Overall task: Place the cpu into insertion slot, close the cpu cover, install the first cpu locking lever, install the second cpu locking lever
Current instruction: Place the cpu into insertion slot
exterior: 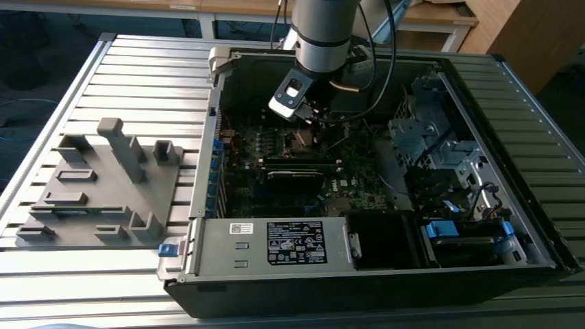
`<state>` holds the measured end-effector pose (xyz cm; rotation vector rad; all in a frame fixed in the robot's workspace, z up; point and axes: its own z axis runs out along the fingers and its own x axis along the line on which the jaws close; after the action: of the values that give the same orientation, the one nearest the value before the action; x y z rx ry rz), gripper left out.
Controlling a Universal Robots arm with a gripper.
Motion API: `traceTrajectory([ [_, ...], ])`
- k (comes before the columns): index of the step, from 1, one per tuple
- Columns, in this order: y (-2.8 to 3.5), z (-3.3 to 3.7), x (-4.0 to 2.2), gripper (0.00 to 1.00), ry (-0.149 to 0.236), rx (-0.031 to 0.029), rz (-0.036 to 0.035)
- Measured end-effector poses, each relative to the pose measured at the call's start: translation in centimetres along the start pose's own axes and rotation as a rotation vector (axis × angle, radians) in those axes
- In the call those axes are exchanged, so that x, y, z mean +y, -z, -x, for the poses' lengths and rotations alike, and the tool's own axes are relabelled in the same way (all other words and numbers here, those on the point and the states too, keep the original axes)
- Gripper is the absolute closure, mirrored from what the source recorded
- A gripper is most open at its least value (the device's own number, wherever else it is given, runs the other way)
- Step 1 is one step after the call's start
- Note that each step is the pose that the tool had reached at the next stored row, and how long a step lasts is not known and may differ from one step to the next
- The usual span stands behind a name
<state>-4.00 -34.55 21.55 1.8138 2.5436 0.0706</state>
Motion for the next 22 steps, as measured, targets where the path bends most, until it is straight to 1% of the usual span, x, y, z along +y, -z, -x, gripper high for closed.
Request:
traceTrajectory([
  [16, 0.0, 0.0, 0.0, 0.46, -0.008, -0.0005, 0.0],
  [18, -0.03, -0.01, 0.0, 0.46, -0.029, -0.0013, 0.0003],
  [22, -0.1, 0.0, 0.0, 0.46, -0.098, -0.0045, 0.0012],
])
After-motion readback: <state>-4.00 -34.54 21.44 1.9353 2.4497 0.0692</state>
